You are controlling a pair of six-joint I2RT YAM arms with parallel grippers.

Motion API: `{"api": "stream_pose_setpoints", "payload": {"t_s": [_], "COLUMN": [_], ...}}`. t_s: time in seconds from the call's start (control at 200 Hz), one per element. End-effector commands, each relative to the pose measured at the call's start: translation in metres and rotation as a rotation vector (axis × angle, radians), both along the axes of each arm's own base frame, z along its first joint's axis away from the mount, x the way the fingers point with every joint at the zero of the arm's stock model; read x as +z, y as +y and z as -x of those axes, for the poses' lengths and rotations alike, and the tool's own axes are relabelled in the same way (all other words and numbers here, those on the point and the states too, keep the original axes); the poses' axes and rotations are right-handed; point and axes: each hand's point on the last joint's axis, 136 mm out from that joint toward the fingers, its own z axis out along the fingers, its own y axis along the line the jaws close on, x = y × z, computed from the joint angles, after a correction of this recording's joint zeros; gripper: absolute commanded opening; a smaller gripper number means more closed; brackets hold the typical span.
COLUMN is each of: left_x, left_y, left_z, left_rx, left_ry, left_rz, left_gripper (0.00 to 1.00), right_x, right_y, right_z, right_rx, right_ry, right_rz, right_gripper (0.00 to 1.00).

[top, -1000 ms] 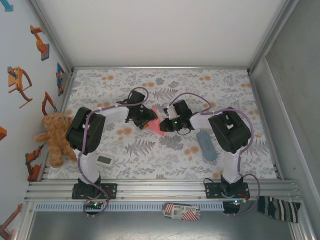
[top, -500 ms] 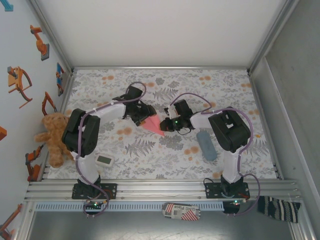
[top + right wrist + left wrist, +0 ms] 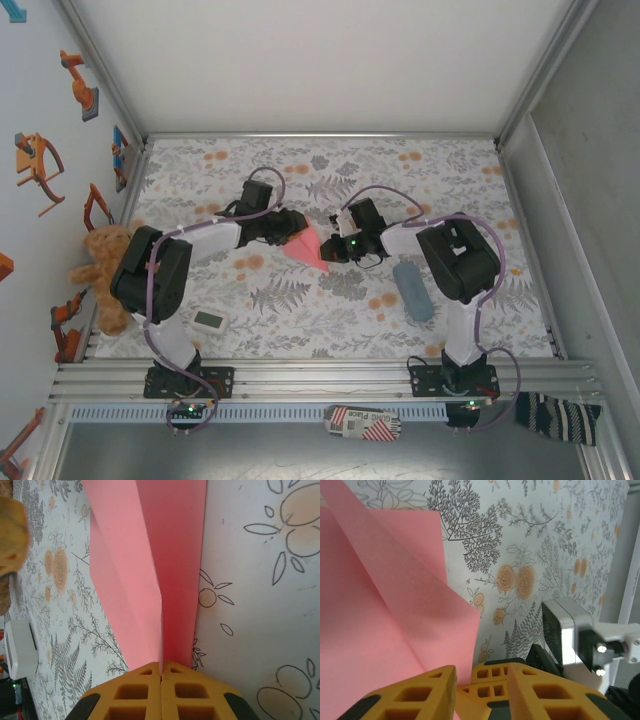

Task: Fold a paper plane with a square sheet of paper (pick it up from the middle)
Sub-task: Fourth fold the wing at the center of the table.

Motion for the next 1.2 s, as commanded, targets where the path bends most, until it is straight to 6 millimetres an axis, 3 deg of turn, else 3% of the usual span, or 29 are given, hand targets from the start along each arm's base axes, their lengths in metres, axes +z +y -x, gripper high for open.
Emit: {"api": "stream_pose_setpoints", "payload": {"t_s": [0.0,0.491,1.197], "left_x": [0.004,-0.035,-0.051], "left_y": [-0.016,-0.012,-0.003], "left_z": [-0.006,-0.004,-0.009], "left_rx": [-0.042,-0.044,-0.008], "left_ry": [-0.035,0.028,0.065], "left_rz": [0.082,0.053,0.017], "left_gripper": [0.29,0.22,0.17], "right_x": [-0.040,-0.045,-0.049], "right_y": [-0.014,-0.016,-0.018], "right_z": [0.018,0.019,0.024], "right_rx": [-0.018,-0.020,-0.010], "right_ry": [0.118,0.150,0.215], "right_rz": [0.107,0.127,0.152], "right_gripper": [0.06,0.06,0.08]}}
